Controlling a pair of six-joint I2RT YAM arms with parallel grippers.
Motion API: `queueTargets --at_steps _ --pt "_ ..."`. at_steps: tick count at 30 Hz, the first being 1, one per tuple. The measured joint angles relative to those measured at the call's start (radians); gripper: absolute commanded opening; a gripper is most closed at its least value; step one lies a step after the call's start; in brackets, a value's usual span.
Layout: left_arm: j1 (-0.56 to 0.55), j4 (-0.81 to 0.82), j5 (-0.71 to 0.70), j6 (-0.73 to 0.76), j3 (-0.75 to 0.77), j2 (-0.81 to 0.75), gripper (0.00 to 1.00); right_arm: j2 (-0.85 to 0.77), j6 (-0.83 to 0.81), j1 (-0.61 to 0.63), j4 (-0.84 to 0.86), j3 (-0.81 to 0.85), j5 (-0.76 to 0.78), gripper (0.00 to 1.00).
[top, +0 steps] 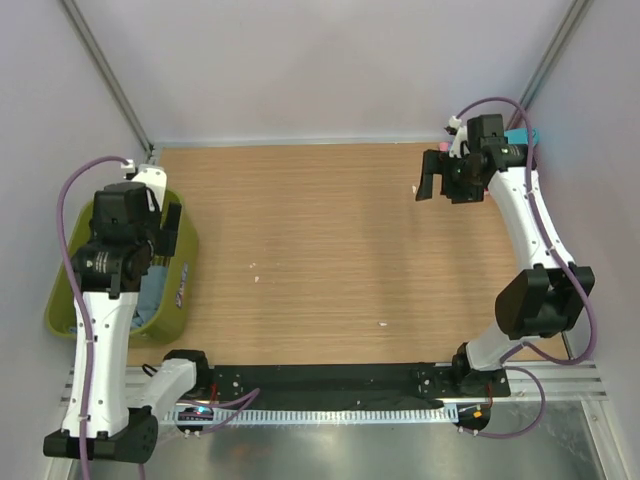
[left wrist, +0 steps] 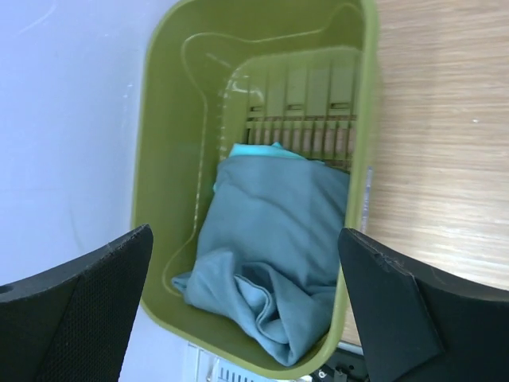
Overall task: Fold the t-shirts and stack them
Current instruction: Grab the tshirt from the pile
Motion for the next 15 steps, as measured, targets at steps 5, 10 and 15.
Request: queueTargets --at_steps 5,10,15 --pt "0.085 -0.035 -0.013 0.003 0.028 0.031 0.98 0.063 -0.005 0.028 0.070 0.007 -0.130 1.00" --pt "0.180 -0.098 0.011 0.031 0.010 0.047 0.96 0.149 -0.011 0.028 0.069 0.064 -0.279 1.00" --pt "0.378 -0.135 0.153 0.088 -0.086 0.093 0.89 0.244 -0.021 0.028 0.088 0.145 -0.354 1.00"
